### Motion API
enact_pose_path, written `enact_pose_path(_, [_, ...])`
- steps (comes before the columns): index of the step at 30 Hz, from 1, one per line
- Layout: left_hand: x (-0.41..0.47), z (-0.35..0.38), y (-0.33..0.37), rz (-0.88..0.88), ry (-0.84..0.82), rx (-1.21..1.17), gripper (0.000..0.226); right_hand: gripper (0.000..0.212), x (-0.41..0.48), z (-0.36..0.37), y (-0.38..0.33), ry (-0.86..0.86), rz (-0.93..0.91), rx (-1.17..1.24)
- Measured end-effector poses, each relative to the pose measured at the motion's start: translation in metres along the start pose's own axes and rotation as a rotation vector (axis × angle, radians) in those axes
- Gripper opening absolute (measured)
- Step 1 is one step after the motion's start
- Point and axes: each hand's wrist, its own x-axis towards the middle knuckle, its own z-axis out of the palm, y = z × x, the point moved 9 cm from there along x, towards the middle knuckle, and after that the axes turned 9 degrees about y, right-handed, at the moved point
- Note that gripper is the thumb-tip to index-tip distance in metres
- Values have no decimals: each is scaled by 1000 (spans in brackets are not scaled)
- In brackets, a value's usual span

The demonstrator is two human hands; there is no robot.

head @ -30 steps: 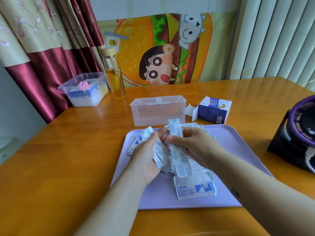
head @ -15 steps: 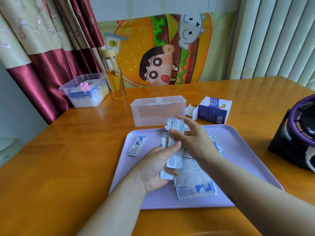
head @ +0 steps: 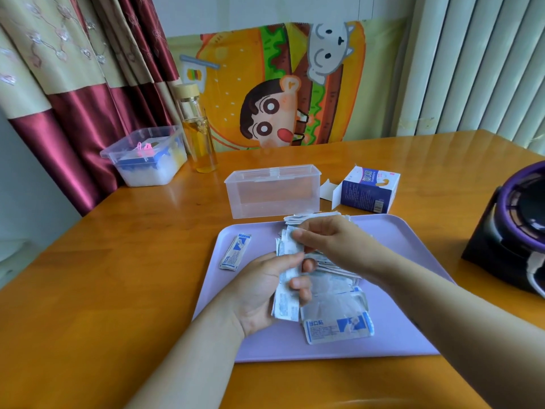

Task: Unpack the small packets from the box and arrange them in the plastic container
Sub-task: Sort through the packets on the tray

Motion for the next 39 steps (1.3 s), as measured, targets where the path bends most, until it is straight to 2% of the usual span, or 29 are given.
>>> enact_pose_path(1, [1,-1,1,8,11,-9,7,13,-3,2,-4,-24,-29,-65])
enact_pose_path(2, [3,-3,2,18,32,-18,7,26,-6,3,-7,-55,-47,-121])
enact_pose_path(5, [7,-11,3,17,114,-50,11,108,-22,15,-17,-199,-138,-310])
enact_pose_path(6, [9,-12,1,6,130,-55,9,125,-28,23,-20,-236,-203,-422])
enact_pose_path(8, [10,-11,-2,-16,128,3,8,134,-35,33,-25,-242,-330,-598])
enact_pose_path(13, [5,-3,3,33,80,97,17,114,-24,25,-30,-163,-379,-558])
enact_pose_path(18, [5,-5,10,52,105,136,13,107,-26,25,-44,-203,-438,-508])
enact_pose_path(22, [3,-2,19,83,83,43,7,72,-18,9,-53,-164,-302,-256])
enact_pose_path(24, [1,-8,26,96,105,-39,21,57,-12,-6,-52,-104,-240,-188])
enact_pose_path(26, [0,-18,35,133,138,-120,23,42,-8,-22,-50,-21,-251,-300])
enact_pose_path(29, [-1,-39,48,207,211,-193,21,25,-9,-19,-34,-61,-252,-638])
enact_pose_path(33, [-1,-57,52,215,291,-258,24,32,-11,13,-4,-179,-220,-824])
enact_pose_path(37, [-2,-59,52,210,296,-279,23,53,-1,44,11,-153,-215,-921])
enact_pose_path(39, [-3,-59,52,208,295,-281,23,54,4,56,17,-170,-200,-992])
